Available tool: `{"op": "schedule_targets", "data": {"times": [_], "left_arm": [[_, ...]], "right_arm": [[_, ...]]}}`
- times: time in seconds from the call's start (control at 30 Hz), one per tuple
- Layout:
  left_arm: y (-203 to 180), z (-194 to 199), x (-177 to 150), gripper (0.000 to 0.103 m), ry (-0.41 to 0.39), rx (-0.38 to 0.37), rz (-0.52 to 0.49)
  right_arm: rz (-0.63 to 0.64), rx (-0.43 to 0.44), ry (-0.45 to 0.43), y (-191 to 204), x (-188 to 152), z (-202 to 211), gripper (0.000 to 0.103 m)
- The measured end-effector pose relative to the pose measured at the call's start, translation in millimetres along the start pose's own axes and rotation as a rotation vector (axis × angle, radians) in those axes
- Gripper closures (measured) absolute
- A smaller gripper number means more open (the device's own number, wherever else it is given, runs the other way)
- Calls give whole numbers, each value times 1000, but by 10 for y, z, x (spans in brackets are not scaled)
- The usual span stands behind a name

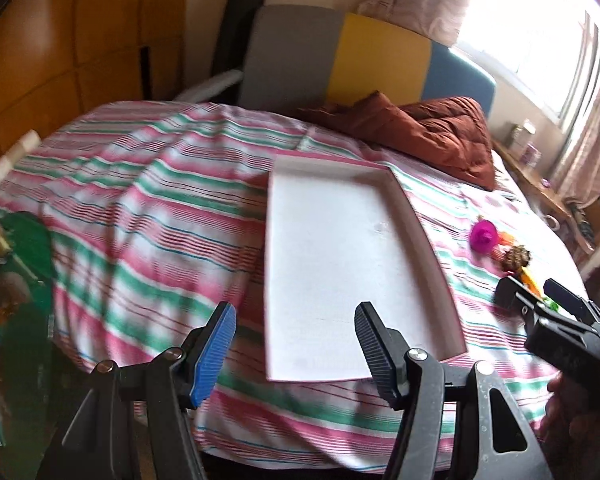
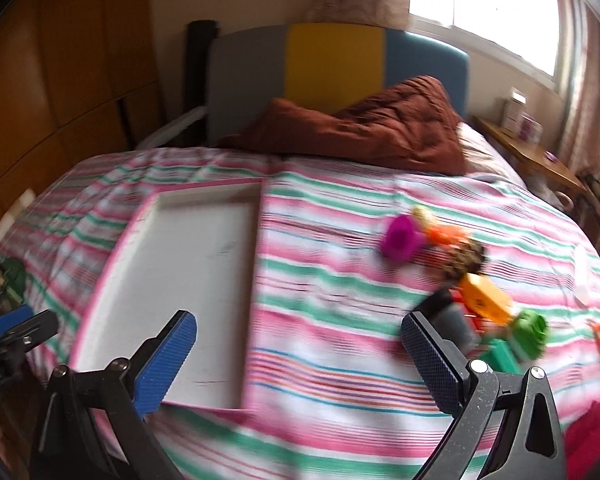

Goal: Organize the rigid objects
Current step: 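Reach to the toys and grasp the black-rimmed clear cup with the left gripper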

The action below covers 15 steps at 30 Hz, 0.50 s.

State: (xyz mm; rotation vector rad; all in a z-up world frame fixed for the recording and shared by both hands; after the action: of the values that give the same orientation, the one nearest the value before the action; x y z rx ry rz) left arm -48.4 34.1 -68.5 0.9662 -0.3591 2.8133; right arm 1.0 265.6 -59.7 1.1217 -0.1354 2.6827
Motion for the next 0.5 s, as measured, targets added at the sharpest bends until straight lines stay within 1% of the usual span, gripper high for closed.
{"op": "schedule_targets", "data": {"times": [0.07,0.13,0.17,0.2,0.23,0.27,0.3,0.33,0.4,0.43,0.5], "left_arm": [[-99,-26,13,40,11,-31,-16],[-218,-48,25,38,24,-66,-37],[-301,-64,36,37,33,-82,-52],[-396,-80,47,37,42,-107,-66],[-480,-81,55,37,50,-133,-78],[-568,-90,55,37,58,-153,-95],[-697,-110,62,37,69,-173,-122],[-783,-124,57,37,79,-192,-137],[-1026,-175,54,37,112,-246,-178],[-1117,-196,51,37,122,-262,-194],[-1357,-256,28,38,155,-305,-237]], "right_arm": [[-13,-35,1,-246,22,2,0],[-41,-42,3,-451,36,23,0],[-77,-48,2,-675,48,47,0],[-91,-54,2,-752,47,63,0],[-121,-66,1,-923,52,88,0],[-160,-79,4,-1155,54,116,0],[-176,-80,6,-1242,56,120,0],[-220,-87,7,-1474,46,149,0],[-264,-105,4,-1724,30,180,0],[-302,-127,6,-1943,5,200,0],[-350,-143,14,-2219,-58,202,0]]}}
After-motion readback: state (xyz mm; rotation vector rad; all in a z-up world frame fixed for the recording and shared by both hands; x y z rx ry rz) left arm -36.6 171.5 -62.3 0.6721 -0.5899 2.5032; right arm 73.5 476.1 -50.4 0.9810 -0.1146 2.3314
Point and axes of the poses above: each gripper's, at about its wrist camera, not at the fingertips, and z roughly against the way its jaws point, y to its left, x to its top, the point moved 5 cm from there along -z, roughly the way its jaws point
